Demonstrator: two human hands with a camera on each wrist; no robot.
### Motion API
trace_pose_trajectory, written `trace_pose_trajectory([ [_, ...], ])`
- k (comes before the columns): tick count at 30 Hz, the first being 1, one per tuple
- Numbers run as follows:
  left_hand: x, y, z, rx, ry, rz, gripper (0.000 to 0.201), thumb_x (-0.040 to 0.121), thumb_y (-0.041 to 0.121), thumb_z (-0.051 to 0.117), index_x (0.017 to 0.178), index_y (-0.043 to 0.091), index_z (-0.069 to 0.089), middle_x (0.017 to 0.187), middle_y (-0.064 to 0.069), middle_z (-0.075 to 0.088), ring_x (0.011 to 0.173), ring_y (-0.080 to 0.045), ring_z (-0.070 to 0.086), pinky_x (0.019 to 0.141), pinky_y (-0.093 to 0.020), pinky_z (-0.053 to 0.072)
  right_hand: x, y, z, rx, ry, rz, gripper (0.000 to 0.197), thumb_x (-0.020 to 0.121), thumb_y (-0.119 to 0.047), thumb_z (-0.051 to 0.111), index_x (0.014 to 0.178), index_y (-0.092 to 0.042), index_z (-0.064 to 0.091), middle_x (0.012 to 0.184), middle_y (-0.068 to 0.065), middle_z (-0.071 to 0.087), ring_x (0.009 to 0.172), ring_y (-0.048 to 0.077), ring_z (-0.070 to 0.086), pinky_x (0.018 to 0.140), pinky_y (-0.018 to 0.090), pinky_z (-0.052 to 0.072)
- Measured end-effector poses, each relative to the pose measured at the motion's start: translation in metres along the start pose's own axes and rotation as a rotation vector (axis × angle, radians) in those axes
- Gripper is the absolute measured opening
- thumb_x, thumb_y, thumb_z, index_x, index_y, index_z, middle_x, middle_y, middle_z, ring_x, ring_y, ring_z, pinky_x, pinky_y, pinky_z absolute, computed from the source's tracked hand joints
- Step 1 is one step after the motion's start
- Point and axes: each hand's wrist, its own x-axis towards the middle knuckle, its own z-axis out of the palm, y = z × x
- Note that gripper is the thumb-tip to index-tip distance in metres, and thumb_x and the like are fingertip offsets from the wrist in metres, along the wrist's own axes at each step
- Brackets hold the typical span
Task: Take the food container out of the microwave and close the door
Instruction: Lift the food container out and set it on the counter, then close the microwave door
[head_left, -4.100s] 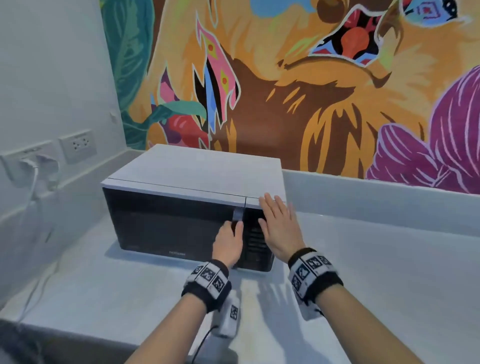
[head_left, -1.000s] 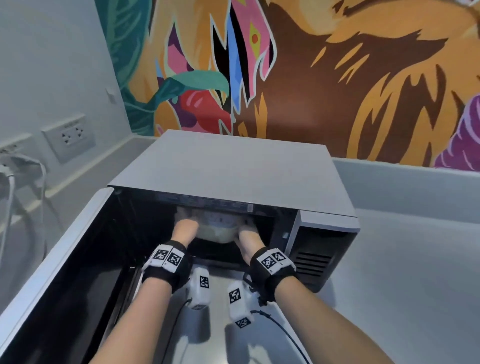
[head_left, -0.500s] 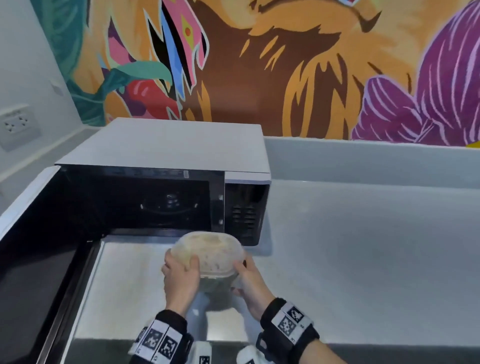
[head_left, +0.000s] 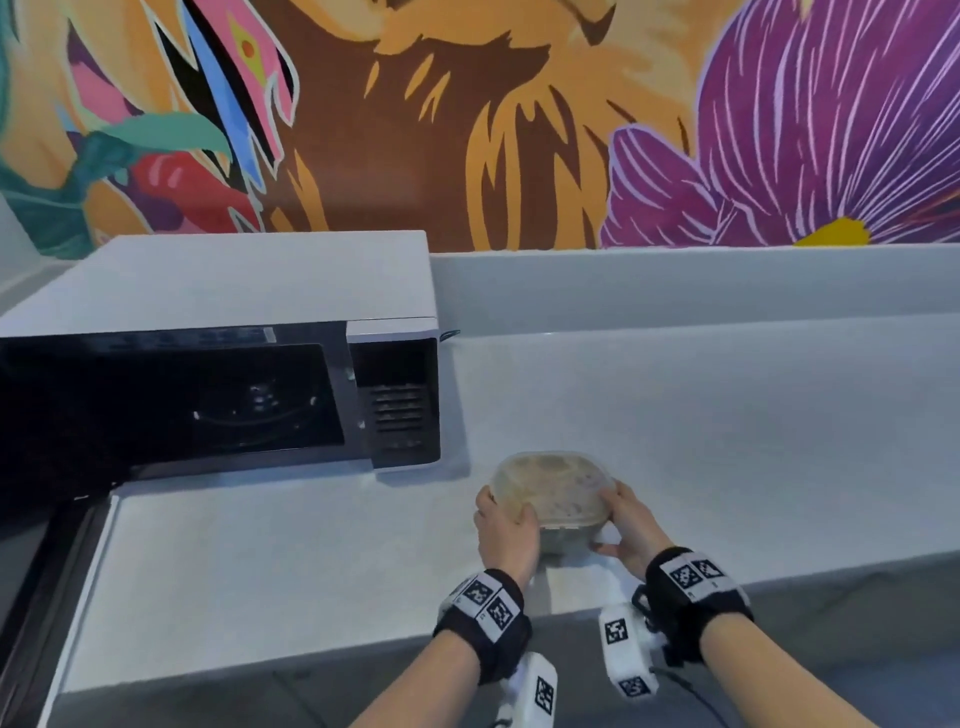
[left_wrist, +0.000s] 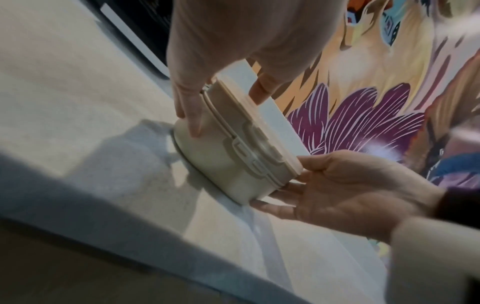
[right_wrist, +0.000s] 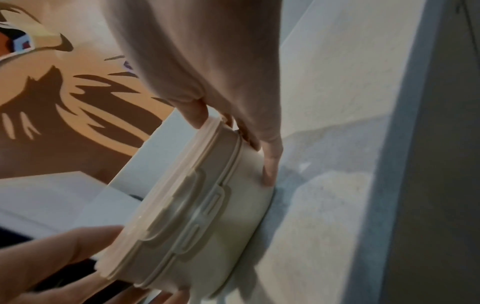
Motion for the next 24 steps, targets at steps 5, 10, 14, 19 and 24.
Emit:
trace_pose_trajectory([
  [5,0.002,-0.003,0.008,0.055,-0.04,0.028,0.065,0.091,0.026,0.05,0.147,0.011,0.02,0.145,-0.016,0.04,0.126,-0.034,0.049,0.108,-0.042,0.042,0.01,-0.005,-0.006,-0.016,-0.002,0.003,0.036,0.097,-0.021,0.037,0.133,-0.018,0.038,0.13,0.008,0.046,0.115,0.024,0.042,0.085,0.048,0.05],
  [10,-0.004,0.004,-0.017,0.194,-0.149,0.078,0.069,0.097,0.041,0.037,0.153,0.015,0.005,0.159,-0.011,0.02,0.145,-0.026,0.026,0.121,-0.039,0.023,0.01,-0.004,-0.008,-0.025,-0.008,-0.013,0.039,0.098,-0.023,0.037,0.136,-0.013,0.034,0.126,0.007,0.043,0.114,0.023,0.041,0.093,0.052,0.048],
  [14,-0.031,0.027,-0.086,0.404,0.013,0.388,0.06,0.098,0.038,0.036,0.151,0.018,0.017,0.16,-0.003,0.017,0.148,-0.018,0.014,0.124,-0.036,0.015,0.009,0.0,-0.007,-0.175,0.058,-0.084,0.048,0.099,-0.024,0.036,0.144,-0.013,0.023,0.143,0.014,0.037,0.13,0.034,0.037,0.103,0.053,0.039],
  [19,-0.085,0.047,-0.234,0.715,0.606,0.569,0.036,0.094,0.021,0.051,0.129,0.017,0.054,0.139,-0.006,0.051,0.137,-0.027,0.039,0.117,-0.056,0.023,-0.005,0.014,0.011,-0.684,0.225,-0.557,0.065,0.085,-0.039,0.033,0.14,-0.005,0.032,0.142,0.022,0.039,0.132,0.036,0.034,0.113,0.049,0.027],
  [24,-0.126,0.036,-0.355,1.011,1.12,0.184,0.048,0.084,0.008,0.06,0.13,0.002,0.049,0.13,-0.028,0.05,0.123,-0.046,0.046,0.106,-0.07,0.021,-0.045,0.041,0.057,-0.725,-0.028,-0.953,0.049,0.087,-0.04,0.037,0.122,-0.014,0.058,0.125,0.014,0.054,0.119,0.02,0.043,0.101,0.019,0.026],
])
